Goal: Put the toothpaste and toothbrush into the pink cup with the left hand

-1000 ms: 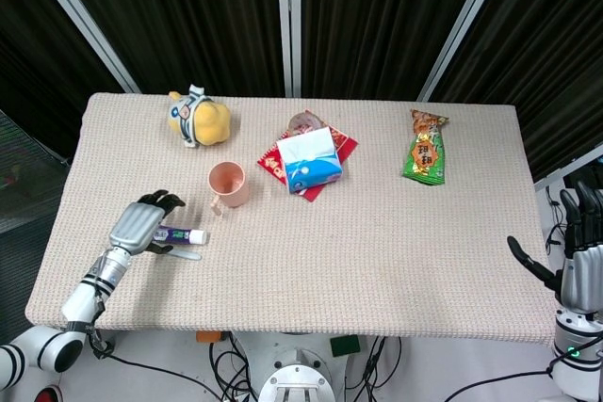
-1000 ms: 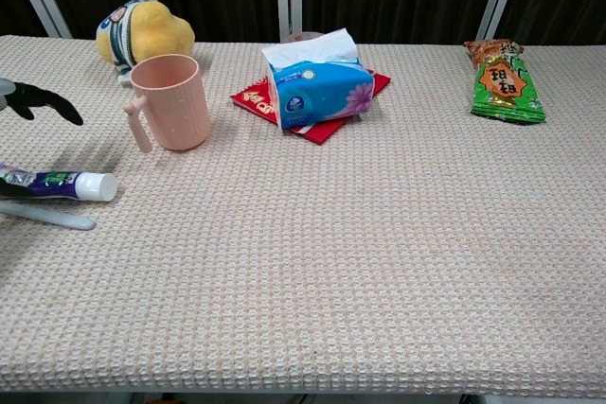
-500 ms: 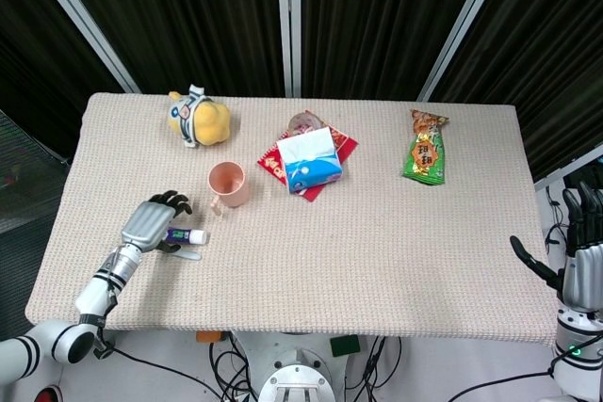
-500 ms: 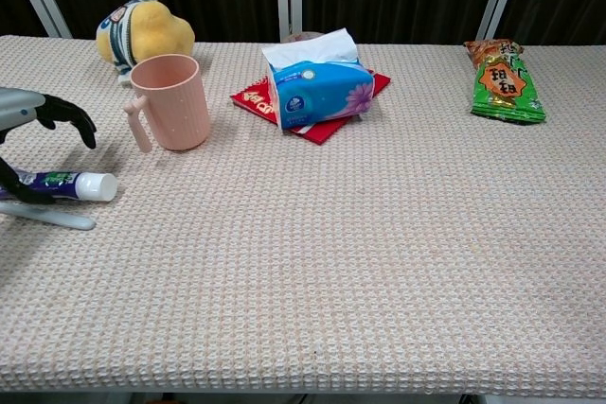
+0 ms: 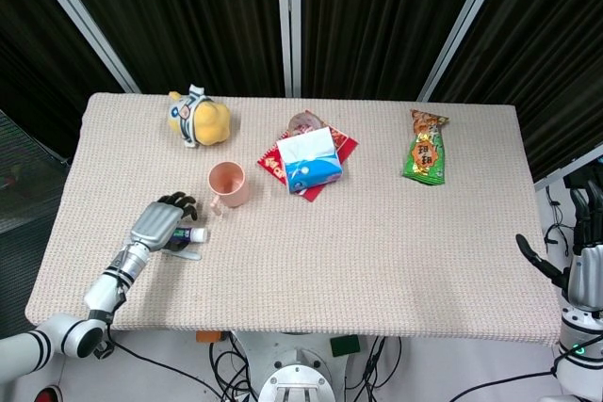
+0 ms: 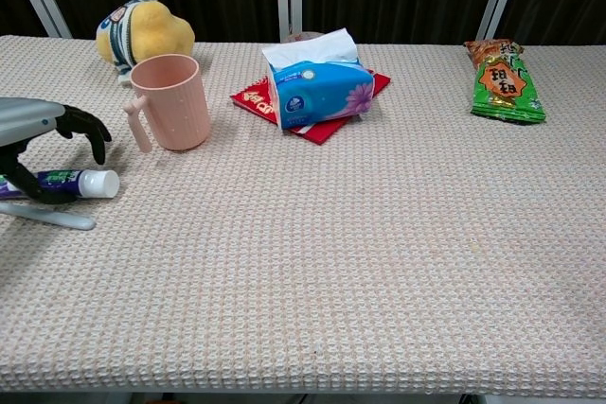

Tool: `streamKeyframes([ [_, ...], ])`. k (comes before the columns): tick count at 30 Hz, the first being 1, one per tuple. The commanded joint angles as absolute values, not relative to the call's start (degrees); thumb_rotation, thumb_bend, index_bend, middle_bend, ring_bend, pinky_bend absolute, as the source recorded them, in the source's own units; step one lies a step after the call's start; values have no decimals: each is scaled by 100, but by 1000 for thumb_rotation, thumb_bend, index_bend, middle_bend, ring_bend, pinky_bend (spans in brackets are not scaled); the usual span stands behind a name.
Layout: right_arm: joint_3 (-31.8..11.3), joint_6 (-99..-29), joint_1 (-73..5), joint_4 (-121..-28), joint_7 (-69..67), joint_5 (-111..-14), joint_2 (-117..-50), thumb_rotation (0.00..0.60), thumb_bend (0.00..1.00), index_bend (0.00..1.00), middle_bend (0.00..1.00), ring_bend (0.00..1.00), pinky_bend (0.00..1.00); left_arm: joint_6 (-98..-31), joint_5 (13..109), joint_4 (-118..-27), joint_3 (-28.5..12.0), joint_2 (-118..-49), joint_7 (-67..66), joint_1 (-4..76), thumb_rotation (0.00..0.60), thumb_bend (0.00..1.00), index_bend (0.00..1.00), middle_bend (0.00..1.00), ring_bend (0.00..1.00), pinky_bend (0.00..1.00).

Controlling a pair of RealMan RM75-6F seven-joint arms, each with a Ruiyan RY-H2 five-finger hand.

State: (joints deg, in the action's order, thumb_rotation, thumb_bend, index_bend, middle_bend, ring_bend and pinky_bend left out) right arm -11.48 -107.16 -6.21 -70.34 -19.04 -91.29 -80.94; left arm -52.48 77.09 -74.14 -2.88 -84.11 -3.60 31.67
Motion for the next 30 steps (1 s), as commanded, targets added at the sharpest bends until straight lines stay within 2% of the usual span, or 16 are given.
streamKeyframes([
  [1, -1147, -10713, -617, -7027, -1907, -9128, -8098, 600, 423, 0, 0, 0, 0, -5267, 7723, -7382, -267, -8429, -367, 3164, 600, 196, 401, 201, 120, 231],
  [15, -1121, -10594, -592, -7045, -1847, -9078, -8090, 600, 423, 0, 0, 0, 0, -5276, 7671, -7345, -204, -8463, -376, 3125, 600, 288, 507, 208, 120, 231],
  [20, -1132, -10577, -585, -7056, -1848, -9060, -8077, 600, 421, 0, 0, 0, 0, -5538, 7754, -7422, -251, -8397, -246, 3049, 600, 305, 540, 223, 126, 236],
  [25, -1135, -10565, -578, -7058, -1856, -9052, -8075, 600, 423, 0, 0, 0, 0, -5996, 7870, -7421, -344, -8320, 106, 2884, 600, 305, 585, 282, 178, 298],
  [30, -1126, -10537, -569, -7026, -1883, -9035, -8099, 600, 423, 0, 0, 0, 0, -6225, 7909, -7276, -426, -8257, 864, 2739, 600, 305, 634, 381, 274, 439],
])
